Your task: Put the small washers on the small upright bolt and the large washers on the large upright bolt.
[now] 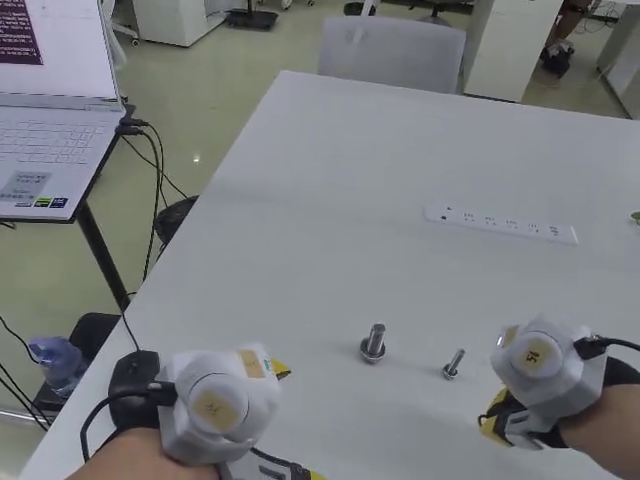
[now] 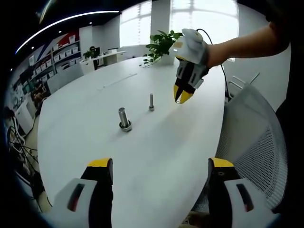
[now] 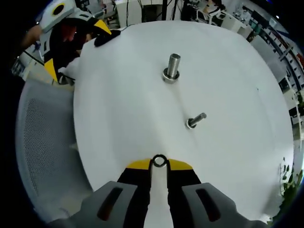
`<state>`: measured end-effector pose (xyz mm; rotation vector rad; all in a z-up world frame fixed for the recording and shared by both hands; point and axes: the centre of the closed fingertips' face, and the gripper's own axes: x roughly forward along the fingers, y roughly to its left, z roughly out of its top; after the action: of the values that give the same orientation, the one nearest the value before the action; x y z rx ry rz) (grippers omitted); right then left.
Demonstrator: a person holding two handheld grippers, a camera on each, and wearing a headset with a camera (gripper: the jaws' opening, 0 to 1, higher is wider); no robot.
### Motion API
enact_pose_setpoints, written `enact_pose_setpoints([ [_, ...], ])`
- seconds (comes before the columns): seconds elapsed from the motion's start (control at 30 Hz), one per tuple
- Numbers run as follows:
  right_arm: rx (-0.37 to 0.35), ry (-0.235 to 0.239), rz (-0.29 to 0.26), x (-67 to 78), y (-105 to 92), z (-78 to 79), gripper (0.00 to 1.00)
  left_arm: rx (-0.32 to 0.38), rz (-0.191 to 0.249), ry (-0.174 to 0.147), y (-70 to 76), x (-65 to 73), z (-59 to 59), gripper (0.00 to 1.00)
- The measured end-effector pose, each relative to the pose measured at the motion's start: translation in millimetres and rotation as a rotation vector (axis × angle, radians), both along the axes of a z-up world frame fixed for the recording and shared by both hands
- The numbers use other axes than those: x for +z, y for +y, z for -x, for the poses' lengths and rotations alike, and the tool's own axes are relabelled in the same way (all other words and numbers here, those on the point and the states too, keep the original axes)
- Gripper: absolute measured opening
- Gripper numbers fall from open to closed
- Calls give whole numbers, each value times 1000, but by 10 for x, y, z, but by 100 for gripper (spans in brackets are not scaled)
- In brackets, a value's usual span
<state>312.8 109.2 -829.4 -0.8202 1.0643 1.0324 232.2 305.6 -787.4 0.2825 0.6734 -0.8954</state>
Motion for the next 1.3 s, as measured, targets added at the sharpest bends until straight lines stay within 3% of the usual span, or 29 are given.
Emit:
enact_pose_setpoints([
  [0.23,-15,-17,-9,181,-104,-247,12,2,-8,6,-20,-29,-2,86],
  [0.53,33,-40,-43,375,141,-508,12,5,-22,9,-15,-58,-18,91],
  [0.87,74,-7,-44,336,378,-586,12,25,-25,15,36,-91,-67,96],
  [1.3,86,23,-26,175,423,-651,12,31,-19,27,72,-126,-86,99],
])
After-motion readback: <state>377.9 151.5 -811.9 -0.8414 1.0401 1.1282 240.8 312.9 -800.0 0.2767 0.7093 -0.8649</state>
